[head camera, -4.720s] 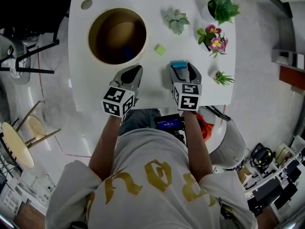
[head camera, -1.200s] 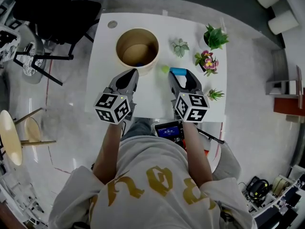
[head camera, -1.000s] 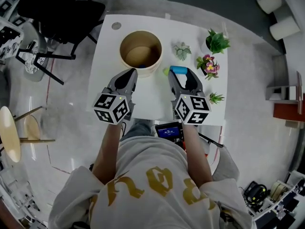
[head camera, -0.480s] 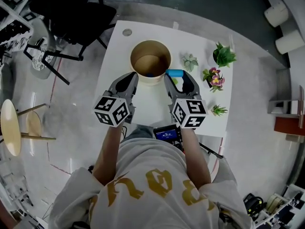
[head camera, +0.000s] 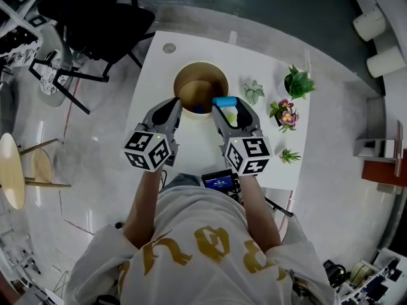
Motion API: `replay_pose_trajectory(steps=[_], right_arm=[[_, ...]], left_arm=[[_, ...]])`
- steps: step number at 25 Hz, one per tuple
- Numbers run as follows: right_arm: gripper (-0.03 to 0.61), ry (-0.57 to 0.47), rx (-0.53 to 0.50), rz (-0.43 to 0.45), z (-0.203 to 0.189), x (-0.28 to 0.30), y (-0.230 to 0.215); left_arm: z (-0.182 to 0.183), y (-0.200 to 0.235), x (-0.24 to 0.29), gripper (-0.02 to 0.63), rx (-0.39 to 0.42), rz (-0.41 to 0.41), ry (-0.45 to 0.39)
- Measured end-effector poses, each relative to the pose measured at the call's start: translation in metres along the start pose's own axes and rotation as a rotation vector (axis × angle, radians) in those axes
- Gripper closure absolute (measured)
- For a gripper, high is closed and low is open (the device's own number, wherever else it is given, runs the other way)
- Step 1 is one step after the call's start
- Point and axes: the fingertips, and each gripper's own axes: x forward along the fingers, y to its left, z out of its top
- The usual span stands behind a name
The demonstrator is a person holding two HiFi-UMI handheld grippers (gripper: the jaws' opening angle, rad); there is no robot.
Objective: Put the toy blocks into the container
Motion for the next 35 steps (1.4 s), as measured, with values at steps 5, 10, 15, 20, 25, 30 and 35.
replay_pose_trajectory(steps=[5, 10, 15, 20, 25, 30, 35], right_arm=[[0.279, 0.016, -0.032, 0.03, -0.002, 0.009, 0.004], [0.279, 0.051, -0.139, 0.044, -0.005, 0.022, 0.005], [0.278, 0.082, -0.196, 0.049, -0.01, 0.029, 0.005], [0.287, 0.113, -0.262, 0.039, -0.017, 0.034, 0.008], [0.279, 0.105, -0.251, 0.027, -0.017, 0.033, 0.007], [0.285, 0.103, -0.231, 0.014, -0.016, 0.028, 0.0], [0.29, 0.102, -0.224, 0.003, -0.019, 0.022, -0.003]], left_arm=[[0.0, 0.006, 0.009, 0.612, -0.001, 0.001, 0.008], [0.0, 0.01, 0.015, 0.612, 0.006, -0.006, 0.019], [-0.001, 0.014, 0.016, 0.612, 0.008, -0.006, 0.028], [-0.003, 0.013, 0.016, 0.612, 0.003, -0.028, 0.032], [-0.004, 0.013, 0.017, 0.612, 0.002, -0.03, 0.033], [-0.006, 0.009, 0.018, 0.613, 0.001, -0.033, 0.036], [-0.008, 0.006, 0.016, 0.612, 0.004, -0.029, 0.038]])
